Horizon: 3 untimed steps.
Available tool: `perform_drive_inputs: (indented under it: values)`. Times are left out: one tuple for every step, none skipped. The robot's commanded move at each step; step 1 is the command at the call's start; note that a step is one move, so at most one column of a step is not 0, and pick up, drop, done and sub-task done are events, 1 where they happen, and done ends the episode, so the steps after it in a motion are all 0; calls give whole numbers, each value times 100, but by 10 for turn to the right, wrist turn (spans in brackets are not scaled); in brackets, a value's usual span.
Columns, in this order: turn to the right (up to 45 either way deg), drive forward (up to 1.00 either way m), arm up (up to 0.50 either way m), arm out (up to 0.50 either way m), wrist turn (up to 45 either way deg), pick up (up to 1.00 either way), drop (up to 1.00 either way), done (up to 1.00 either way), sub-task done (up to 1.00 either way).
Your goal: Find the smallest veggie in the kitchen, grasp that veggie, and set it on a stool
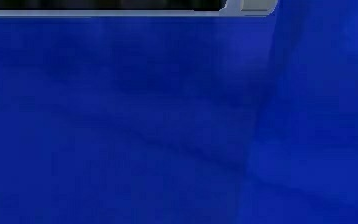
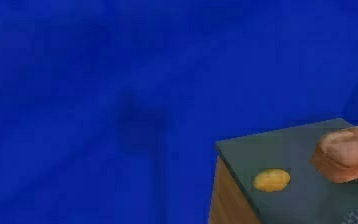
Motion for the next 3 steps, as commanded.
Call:
perform_drive_inputs:
  values:
    - [270, 0, 0, 0, 0, 0, 0, 0, 0]
    - [0, 0, 50, 0, 0, 0, 0, 0, 0]
    - [0, 0, 38, 0, 0, 0, 0, 0, 0]
